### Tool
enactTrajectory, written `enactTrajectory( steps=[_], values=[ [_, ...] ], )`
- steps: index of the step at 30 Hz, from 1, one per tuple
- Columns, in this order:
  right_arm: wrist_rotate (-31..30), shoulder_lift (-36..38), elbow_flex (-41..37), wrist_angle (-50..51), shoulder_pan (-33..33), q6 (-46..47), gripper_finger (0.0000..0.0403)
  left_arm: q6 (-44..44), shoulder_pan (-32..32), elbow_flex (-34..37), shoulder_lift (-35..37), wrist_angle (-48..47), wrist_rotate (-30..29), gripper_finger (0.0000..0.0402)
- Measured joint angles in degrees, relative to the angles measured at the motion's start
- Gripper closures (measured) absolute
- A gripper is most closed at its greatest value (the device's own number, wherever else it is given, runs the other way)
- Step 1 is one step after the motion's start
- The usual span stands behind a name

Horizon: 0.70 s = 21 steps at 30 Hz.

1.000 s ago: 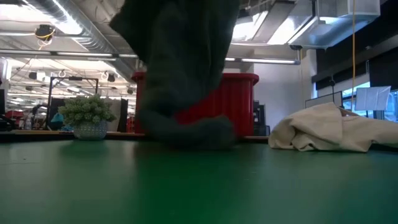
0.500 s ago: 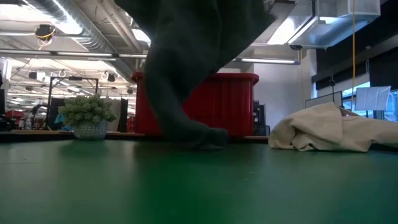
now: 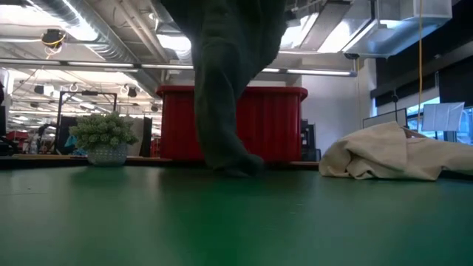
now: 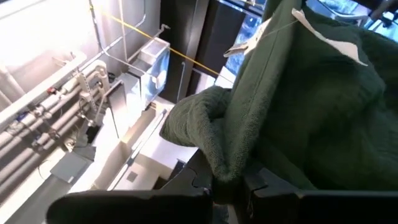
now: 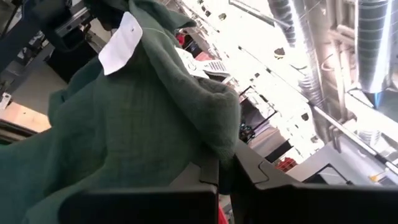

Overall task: Fold Laundry from Bin
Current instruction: Fold the dark green polo

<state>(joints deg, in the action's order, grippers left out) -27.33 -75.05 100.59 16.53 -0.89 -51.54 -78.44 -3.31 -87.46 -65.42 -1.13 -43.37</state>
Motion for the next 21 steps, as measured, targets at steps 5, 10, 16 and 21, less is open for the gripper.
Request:
enactTrajectory(
  steps=[5,10,16,21],
  values=[
    [-0.12,-0.11,0.95,-0.13,0.02,-1.07,0.0397,-0.57,0.0,-2.89,-0.85,-0.77,0.5,0.0395],
    [-0.57,-0.15,1.09,5.14,0.13,1.23,0.0397,3.35,-0.34,-4.33,-1.23,-8.94,-1.09,0.0395],
    [5.63,0.21,-0.79,21.48,0.19,16.27,0.0397,26.09,-6.33,-2.52,-1.23,-29.26,-4.4,0.0395],
    [4.06,0.44,-8.57,24.66,5.1,21.94,0.0397,41.03,-14.37,4.22,-1.45,-37.77,-9.0,0.0395]
  ],
)
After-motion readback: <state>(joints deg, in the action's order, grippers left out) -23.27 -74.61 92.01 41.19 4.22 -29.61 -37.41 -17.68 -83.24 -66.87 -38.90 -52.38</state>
